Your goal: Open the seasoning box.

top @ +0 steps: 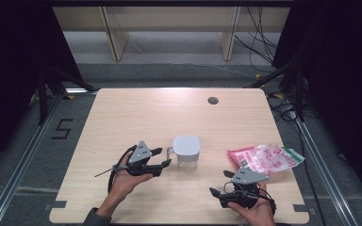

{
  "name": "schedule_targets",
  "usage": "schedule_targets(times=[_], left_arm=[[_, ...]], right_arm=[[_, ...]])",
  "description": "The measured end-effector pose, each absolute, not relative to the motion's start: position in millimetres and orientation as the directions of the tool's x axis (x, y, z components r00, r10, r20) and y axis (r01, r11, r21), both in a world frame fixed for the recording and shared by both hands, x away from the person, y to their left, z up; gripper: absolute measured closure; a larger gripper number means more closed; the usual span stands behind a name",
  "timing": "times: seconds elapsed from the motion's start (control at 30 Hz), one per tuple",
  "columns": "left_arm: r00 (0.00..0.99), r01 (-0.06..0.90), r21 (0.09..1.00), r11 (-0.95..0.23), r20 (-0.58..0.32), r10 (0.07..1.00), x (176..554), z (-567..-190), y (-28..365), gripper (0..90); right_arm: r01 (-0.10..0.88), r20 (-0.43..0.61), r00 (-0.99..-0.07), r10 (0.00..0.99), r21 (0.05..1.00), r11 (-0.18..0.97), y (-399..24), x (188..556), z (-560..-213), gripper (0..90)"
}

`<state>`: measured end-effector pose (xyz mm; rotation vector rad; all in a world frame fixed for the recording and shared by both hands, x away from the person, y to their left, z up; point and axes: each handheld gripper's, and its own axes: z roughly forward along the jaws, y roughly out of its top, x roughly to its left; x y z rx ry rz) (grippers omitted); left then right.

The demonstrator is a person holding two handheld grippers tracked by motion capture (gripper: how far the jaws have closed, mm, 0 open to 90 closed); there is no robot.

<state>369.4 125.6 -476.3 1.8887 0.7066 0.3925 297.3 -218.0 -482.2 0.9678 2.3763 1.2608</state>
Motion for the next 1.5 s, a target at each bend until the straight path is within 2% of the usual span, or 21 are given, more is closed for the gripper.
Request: schedule_targets(times=[0.03,0.13,0.23,0.3,0.37,0.4,0.47,0.6,0.77,0.83,0.9,1.13,1.5], left_arm=[[0.776,0.283,0.915,-0.288,-0.042,0.629,368,-474,127,45.9],[0.780,0.269,0.920,-0.284,-0.035,0.625,367,-471,129,49.6],[0.774,0.255,0.929,-0.267,-0.031,0.632,365,-467,130,58.9],[0.769,0.226,0.935,-0.274,0.002,0.639,364,-464,130,71.1],[0.771,0.216,0.938,-0.271,0.006,0.636,365,-464,130,77.6],[0.768,0.223,0.938,-0.265,-0.001,0.641,364,-463,130,77.6],[0.768,0.216,0.939,-0.268,0.006,0.640,365,-462,128,84.4],[0.771,0.202,0.944,-0.261,0.011,0.637,366,-460,122,87.3],[0.769,0.194,0.946,-0.261,0.019,0.639,367,-454,119,88.9],[0.770,0.230,0.948,-0.221,-0.038,0.637,369,-453,117,89.0],[0.770,0.232,0.948,-0.219,-0.042,0.637,370,-451,116,89.0],[0.768,0.215,0.948,-0.234,-0.016,0.641,374,-444,113,89.0],[0.771,0.212,0.952,-0.222,-0.023,0.637,385,-443,103,89.1]], right_arm=[[0.402,0.031,-0.742,0.669,0.820,0.408,-217,298,-482,23.7],[0.431,0.055,-0.735,0.675,0.808,0.403,-215,295,-481,22.3],[0.402,0.026,-0.735,0.677,0.821,0.405,-217,297,-482,21.8],[0.423,0.044,-0.731,0.681,0.812,0.402,-218,298,-482,20.5],[0.440,0.061,-0.723,0.689,0.809,0.390,-217,297,-482,18.6],[0.440,0.061,-0.723,0.689,0.809,0.390,-217,297,-482,18.6],[0.420,0.036,-0.715,0.699,0.821,0.387,-219,299,-482,17.4],[0.446,0.057,-0.693,0.719,0.817,0.365,-218,298,-482,17.0],[0.420,0.028,-0.703,0.711,0.823,0.382,-219,300,-482,19.0],[0.414,0.021,-0.702,0.712,0.825,0.384,-220,301,-482,19.9],[0.415,0.022,-0.701,0.712,0.825,0.384,-220,301,-482,20.4],[0.408,0.023,-0.699,0.715,0.834,0.372,-221,302,-482,21.5],[0.392,0.007,-0.705,0.709,0.837,0.382,-221,304,-481,22.4]])
